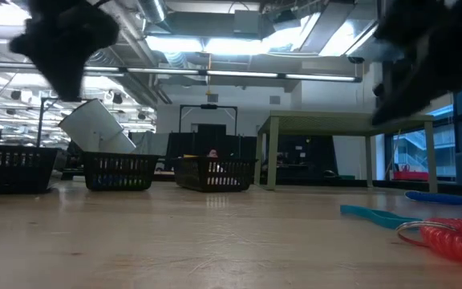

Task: Pick & Place Office Desk Supplies
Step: Put the blue spring keychain into the middle black basket

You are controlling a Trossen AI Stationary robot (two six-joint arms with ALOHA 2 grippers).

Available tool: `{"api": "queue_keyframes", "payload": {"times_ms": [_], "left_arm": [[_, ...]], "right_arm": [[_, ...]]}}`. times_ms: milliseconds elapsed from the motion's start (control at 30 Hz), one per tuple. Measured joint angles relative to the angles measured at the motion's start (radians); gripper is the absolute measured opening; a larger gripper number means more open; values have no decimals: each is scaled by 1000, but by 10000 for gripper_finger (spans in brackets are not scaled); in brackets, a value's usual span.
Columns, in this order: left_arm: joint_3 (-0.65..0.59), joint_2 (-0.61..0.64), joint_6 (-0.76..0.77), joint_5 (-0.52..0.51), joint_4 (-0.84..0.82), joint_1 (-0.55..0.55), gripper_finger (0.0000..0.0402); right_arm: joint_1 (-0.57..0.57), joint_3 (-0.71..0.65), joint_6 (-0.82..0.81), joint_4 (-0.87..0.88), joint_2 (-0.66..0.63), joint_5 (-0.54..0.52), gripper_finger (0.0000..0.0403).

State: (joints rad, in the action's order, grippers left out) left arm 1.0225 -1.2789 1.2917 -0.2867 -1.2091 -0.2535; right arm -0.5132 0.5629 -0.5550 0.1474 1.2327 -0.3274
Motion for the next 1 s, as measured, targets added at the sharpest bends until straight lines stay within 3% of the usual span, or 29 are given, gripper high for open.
{"api": "queue_keyframes", "payload": {"times_ms": [167, 333, 600, 1000], "left_arm": [[0, 0, -133, -75, 197, 0, 119], [0, 0, -254, -90, 360, 0, 120], [0, 0, -295, -89, 450, -2, 120], [0, 0, -311, -89, 451, -8, 116]], "right_arm": [[38, 0, -284, 304, 0, -78, 210], [128, -1, -485, 504, 9, -70, 210], [238, -1, -456, 524, 59, 19, 210], [257, 4, -405, 499, 174, 38, 210]]}}
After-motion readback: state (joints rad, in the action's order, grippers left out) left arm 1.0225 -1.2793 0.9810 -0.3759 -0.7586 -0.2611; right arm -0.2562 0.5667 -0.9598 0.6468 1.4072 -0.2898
